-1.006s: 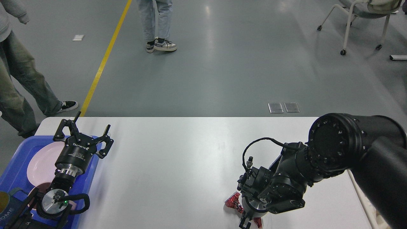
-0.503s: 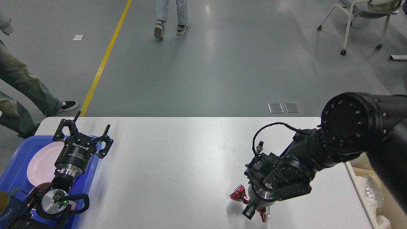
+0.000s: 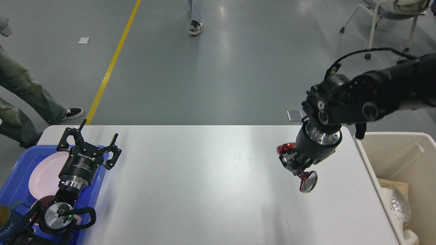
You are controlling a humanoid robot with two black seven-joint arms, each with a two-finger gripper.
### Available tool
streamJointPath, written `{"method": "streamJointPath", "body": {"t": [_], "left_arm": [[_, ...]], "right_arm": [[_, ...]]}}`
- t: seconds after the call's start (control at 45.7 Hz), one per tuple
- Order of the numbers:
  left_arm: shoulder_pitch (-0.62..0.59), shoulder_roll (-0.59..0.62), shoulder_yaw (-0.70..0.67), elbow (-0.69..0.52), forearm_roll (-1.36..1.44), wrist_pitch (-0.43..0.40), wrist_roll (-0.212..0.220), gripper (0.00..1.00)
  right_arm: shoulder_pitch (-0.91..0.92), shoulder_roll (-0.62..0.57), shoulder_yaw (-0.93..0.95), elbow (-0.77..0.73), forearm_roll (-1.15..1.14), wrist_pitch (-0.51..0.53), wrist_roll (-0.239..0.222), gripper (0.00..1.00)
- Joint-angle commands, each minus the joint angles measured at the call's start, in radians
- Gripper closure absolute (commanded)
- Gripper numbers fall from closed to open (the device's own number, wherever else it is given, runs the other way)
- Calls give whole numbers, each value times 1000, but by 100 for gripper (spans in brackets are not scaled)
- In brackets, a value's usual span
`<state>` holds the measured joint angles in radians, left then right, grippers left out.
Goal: Tidy desktop
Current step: 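Lift the red wrapper with the right gripper over the white bin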
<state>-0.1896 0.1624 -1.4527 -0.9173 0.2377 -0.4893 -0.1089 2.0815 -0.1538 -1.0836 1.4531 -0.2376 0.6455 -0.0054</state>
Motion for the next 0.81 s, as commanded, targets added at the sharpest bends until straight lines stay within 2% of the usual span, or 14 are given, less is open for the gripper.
{"method": "streamJointPath", "body": {"t": [0.0,0.153,0.262,0.678,0.787], "left_arm": [[1,2,0,0,0,0,0,4],[1,-1,0,0,0,0,0,4],[1,-1,0,0,0,0,0,4],[1,-1,0,0,0,0,0,4],[1,-1,0,0,0,0,0,4]], "right_arm": [[132,-35,-61,0,162,103,-1,100],[288,-49,-185,29,310,178,-2,100],[347,-58,-226,73,331,177,-4,100],[348,-59,-286,66,339,154,-5,100],[338,-113,-318,40,333,152,-5,100]]}}
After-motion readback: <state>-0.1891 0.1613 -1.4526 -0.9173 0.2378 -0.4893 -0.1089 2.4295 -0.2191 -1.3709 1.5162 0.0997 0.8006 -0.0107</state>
